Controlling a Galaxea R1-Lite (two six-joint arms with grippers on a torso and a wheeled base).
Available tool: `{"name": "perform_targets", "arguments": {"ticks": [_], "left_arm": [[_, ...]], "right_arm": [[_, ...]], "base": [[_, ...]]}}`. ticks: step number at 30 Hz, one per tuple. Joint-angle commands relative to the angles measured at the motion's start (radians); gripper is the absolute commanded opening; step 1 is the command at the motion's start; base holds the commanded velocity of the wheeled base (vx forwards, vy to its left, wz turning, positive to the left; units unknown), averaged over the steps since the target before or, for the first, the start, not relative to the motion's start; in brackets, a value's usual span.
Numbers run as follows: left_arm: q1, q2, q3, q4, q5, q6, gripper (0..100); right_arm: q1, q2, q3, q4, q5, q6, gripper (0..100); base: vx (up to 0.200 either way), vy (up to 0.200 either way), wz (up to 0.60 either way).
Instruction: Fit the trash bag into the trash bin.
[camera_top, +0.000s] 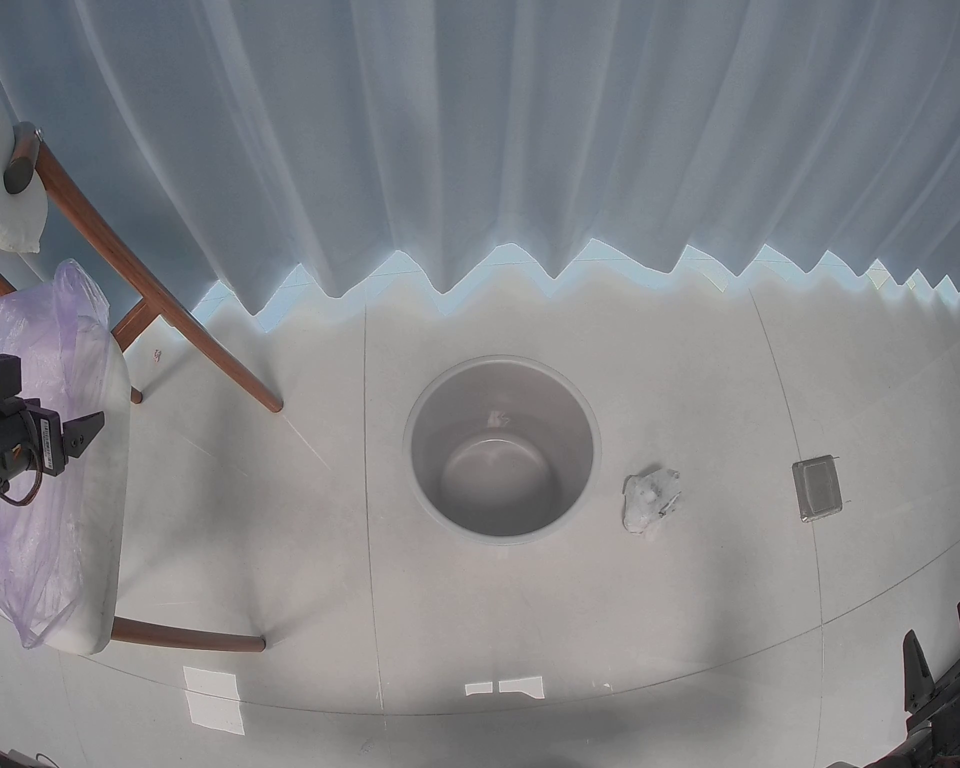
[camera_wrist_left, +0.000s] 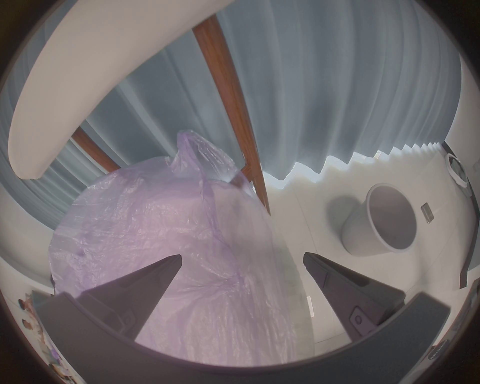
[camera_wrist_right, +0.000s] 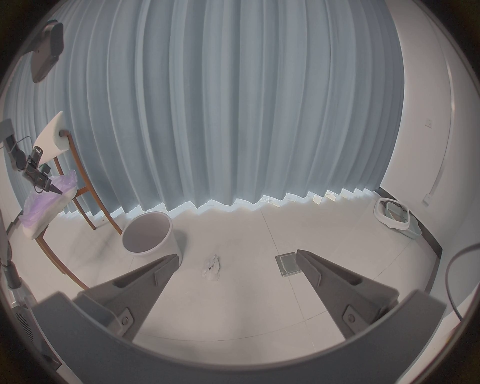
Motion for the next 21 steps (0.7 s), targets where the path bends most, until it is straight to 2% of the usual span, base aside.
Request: {"name": "perform_targets", "arguments": {"ticks": [1, 10, 11, 21], "left_arm": [[-0.013, 0.058, -0.015, 0.002, 0.019, 0.006, 100], [-0.013, 0.084, -0.005, -0.002, 0.028, 0.003, 100], [-0.011, 0.086, -0.005, -0.001, 0.028, 0.004, 0], [-0.002, 0.081, 0.017, 0.001, 0.023, -0.009, 0]], "right_arm": [[0.0, -0.012, 0.018, 0.0, 0.0, 0.0, 100], [0.0, -0.012, 0.018, 0.0, 0.0, 0.0, 100], [0.0, -0.012, 0.018, 0.0, 0.0, 0.0, 100], [0.0, -0.012, 0.018, 0.0, 0.0, 0.0, 100]], "base": [[0.0, 0.0, 0.0], [0.0, 0.0, 0.0], [0.0, 0.0, 0.0], [0.0, 0.0, 0.0]]}}
